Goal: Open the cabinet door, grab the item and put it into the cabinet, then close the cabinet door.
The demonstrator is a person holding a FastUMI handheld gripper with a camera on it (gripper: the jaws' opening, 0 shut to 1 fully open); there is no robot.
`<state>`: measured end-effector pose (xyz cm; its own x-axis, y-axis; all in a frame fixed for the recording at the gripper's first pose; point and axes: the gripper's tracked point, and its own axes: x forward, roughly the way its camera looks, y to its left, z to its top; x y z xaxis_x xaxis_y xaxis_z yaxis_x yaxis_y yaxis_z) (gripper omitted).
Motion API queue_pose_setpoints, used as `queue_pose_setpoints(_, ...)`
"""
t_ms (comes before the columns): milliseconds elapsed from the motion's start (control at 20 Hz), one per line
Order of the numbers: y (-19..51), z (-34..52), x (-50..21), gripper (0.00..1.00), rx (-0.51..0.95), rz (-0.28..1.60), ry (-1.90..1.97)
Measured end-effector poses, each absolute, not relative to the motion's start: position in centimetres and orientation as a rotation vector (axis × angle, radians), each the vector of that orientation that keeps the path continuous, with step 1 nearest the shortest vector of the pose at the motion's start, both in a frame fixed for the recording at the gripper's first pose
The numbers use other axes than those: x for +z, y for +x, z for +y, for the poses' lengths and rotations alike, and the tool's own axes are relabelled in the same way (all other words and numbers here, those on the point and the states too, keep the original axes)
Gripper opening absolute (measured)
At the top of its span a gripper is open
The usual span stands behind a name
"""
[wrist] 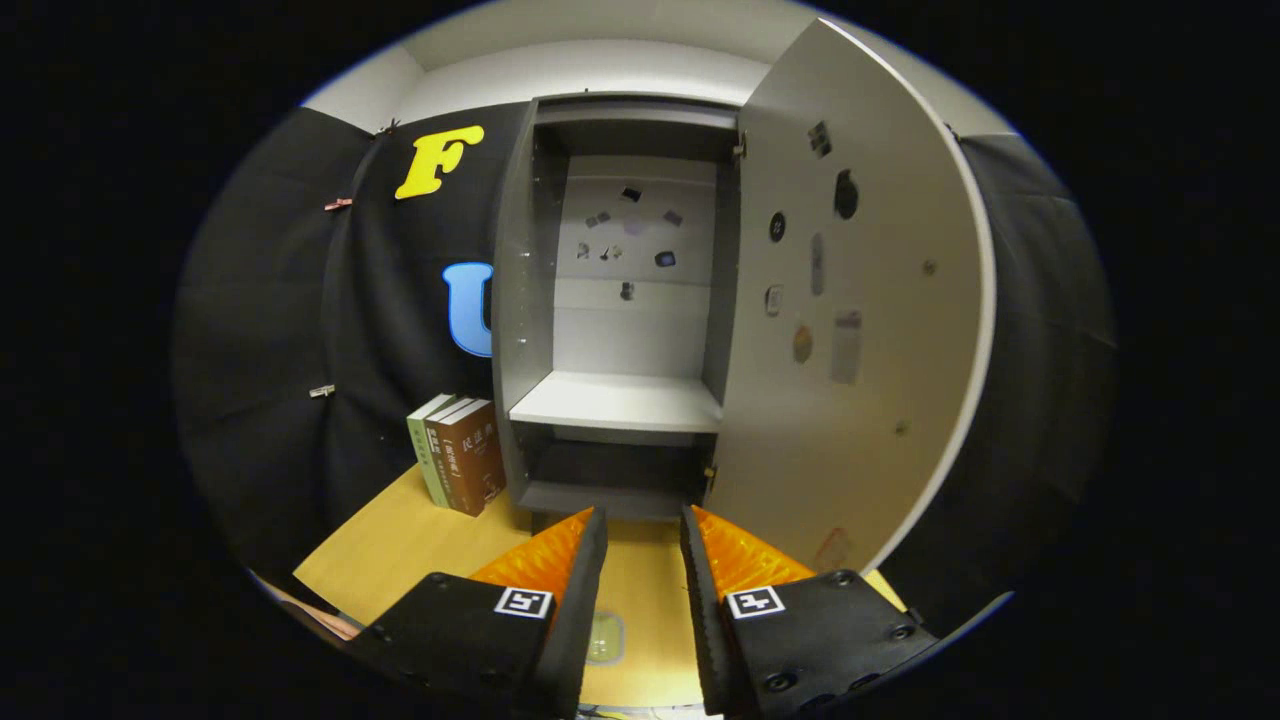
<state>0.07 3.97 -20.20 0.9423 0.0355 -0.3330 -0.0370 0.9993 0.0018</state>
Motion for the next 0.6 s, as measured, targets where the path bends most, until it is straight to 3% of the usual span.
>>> queue_pose_setpoints(600,1.2,7.0,-41.5,0.50,0.031,0.670,-0.057)
